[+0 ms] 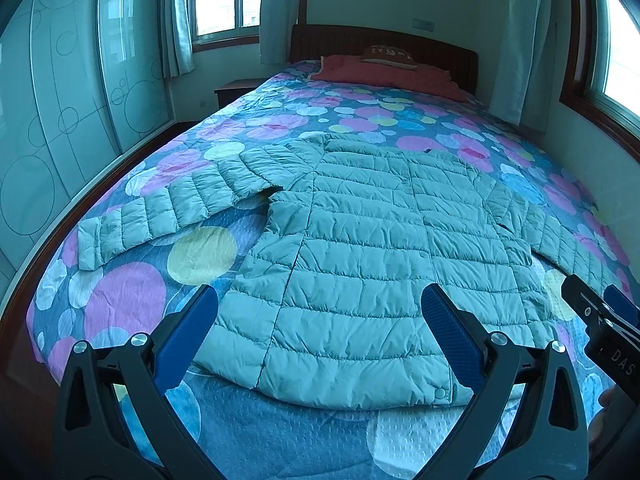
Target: Fold large clothes
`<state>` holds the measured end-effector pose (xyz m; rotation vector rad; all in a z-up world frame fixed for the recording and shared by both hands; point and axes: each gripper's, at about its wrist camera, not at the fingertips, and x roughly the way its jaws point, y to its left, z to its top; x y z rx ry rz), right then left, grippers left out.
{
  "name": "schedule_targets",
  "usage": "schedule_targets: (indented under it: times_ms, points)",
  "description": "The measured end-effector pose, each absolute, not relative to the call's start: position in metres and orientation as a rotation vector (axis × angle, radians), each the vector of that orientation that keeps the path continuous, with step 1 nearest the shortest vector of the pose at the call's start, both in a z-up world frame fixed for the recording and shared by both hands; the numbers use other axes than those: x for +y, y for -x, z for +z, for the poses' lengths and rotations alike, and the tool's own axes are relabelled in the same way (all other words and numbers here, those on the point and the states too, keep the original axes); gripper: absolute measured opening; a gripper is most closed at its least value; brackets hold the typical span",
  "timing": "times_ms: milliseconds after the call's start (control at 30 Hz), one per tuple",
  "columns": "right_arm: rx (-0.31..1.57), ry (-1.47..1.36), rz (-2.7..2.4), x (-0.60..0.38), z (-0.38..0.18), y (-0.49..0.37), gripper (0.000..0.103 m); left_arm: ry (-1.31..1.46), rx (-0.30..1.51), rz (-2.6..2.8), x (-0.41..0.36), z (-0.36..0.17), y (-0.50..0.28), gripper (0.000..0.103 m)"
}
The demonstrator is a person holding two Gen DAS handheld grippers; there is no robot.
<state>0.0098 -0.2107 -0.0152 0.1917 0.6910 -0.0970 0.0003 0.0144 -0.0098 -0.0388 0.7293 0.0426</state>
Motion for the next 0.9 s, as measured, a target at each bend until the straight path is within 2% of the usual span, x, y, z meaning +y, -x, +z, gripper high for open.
schedule_targets:
  times_ms: [900]
  points:
    - [0.699, -0.195, -0.098, -0.2106, -0.0205, -0.011, 0.098, 0.053, 0.743, 0.048, 0.0221, -0.0172, -0.0052, 0.101]
